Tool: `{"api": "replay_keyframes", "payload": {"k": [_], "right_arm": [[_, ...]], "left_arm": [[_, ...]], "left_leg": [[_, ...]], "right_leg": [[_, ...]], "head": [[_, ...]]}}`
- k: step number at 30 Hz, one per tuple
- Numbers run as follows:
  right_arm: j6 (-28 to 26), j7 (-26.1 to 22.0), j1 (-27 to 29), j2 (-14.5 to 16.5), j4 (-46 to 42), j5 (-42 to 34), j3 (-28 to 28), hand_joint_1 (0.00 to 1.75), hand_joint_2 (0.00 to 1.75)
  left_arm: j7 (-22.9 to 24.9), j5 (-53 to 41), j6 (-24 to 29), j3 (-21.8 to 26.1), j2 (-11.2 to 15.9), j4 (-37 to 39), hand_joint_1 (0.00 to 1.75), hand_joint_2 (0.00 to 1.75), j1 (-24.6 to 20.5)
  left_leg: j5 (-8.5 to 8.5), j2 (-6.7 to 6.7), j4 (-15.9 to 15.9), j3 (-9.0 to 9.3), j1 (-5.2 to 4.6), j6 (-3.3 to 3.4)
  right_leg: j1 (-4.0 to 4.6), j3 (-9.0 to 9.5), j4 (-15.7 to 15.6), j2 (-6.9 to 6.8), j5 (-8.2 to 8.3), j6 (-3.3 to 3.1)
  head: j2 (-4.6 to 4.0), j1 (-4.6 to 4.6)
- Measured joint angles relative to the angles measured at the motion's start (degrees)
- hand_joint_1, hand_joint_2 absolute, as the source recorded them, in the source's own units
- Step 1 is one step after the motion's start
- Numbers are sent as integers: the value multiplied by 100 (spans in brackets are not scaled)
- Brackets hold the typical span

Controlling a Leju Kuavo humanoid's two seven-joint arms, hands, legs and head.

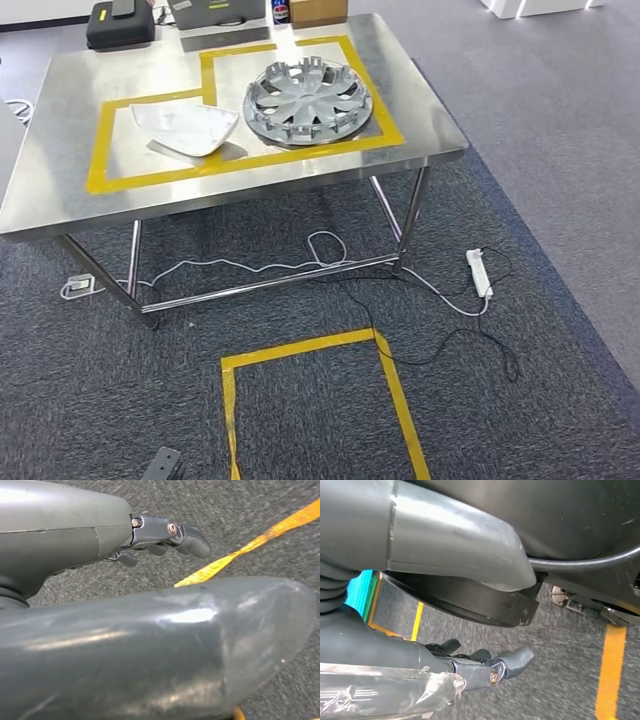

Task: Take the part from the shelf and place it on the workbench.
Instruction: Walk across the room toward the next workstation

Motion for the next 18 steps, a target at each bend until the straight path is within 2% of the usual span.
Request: {"api": "replay_keyframes", "payload": {"k": [1, 2, 3, 5, 6, 7, 9, 10, 11, 12, 13, 14, 16, 17, 18], "right_arm": [[21, -29, 0, -1, -1, -50, -6, 0, 0], [36, -47, -3, -2, -1, -86, -13, 0, 0], [44, -55, -5, -3, -2, -109, -18, 0, 0], [32, -66, 3, -10, -2, -130, -24, 0, 0], [21, -74, 12, -13, -2, -134, -26, 0, 0], [9, -84, 18, -16, -2, -135, -28, 0, 0], [-4, -98, 11, -17, -2, -140, -33, 0, 0], [-10, -101, 3, -17, -2, -144, -36, 0, 0], [-18, -98, -1, -19, -2, -148, -39, 0, 0], [-29, -90, 1, -20, -2, -153, -42, 0, 0], [-45, -74, 8, -22, -2, -157, -44, 0, 0], [-61, -57, 17, -25, -2, -160, -44, 0, 0], [-88, -36, 19, -26, -2, -161, -44, 0, 0], [-98, -34, 13, -27, -2, -160, -44, 0, 0], [-104, -34, 11, -27, -2, -158, -44, 0, 0]], "left_arm": [[5, 0, 27, 1, -3, 0, 0, 0, -13], [9, 0, 45, 1, -6, 0, 0, 0, -26], [13, 0, 54, 3, -9, 0, 0, 0, -31], [29, -2, 56, 7, -25, 3, 0, 0, -9], [38, -4, 56, 10, -29, 5, 0, 0, 7], [50, -8, 56, 13, -33, 7, 0, 0, 17], [69, -25, 60, 18, -28, 7, 0, 0, 16], [81, -35, 65, 21, -28, 7, 0, 0, 17], [97, -46, 70, 26, -30, 7, 0, 0, 17], [121, -55, 79, 31, -32, 7, 0, 0, 17], [156, -56, 78, 37, -37, 7, 0, 0, 15], [195, -51, 67, 44, -44, 7, 0, 0, 12], [269, -20, 24, 71, -56, 8, 0, 0, 9], [289, -4, 6, 88, -61, 9, 0, 0, 12], [302, 8, -3, 103, -65, 10, 0, 0, 15]], "left_leg": [[-64, -4, -390, 283, 2, 22], [-162, -7, -678, 471, 2, 53], [-230, -8, -847, 556, -4, 89], [-238, 32, -899, 520, 5, 177], [-212, 62, -902, 499, 11, 217], [-186, 97, -907, 481, 18, 256], [-148, 162, -903, 448, 9, 299], [-136, 200, -901, 433, 4, 305], [-124, 243, -900, 422, 0, 306], [-116, 286, -899, 416, -2, 303], [-110, 330, -899, 416, -3, 300], [-107, 373, -898, 421, -6, 293], [-103, 463, -886, 409, -37, 258], [-99, 519, -876, 393, -58, 235], [-95, 587, -867, 374, -77, 214]], "right_leg": [[13, -62, 38, 3, 35, 30], [26, -114, 72, 6, 74, 61], [37, -161, 97, 11, 112, 88], [30, -243, 153, 37, 138, 144], [21, -303, 260, 47, 57, 177], [9, -395, 478, 55, -91, 213], [-12, -658, 1204, 55, -491, 278], [-19, -767, 1550, 55, -637, 297], [-23, -803, 1744, 54, -692, 305], [-26, -737, 1723, 46, -647, 304], [-27, -561, 1471, 14, -507, 294], [-25, -321, 1075, -80, -328, 278], [26, 63, 362, -386, -128, 220], [50, 127, 193, -485, -111, 180], [73, 120, 143, -503, -130, 140]], "head": [[0, 2], [0, 3], [0, 6], [0, 8], [0, 16], [0, 23], [0, 42], [0, 43], [0, 43], [0, 43], [0, 43], [0, 44], [0, 48], [0, 41], [0, 34]]}}
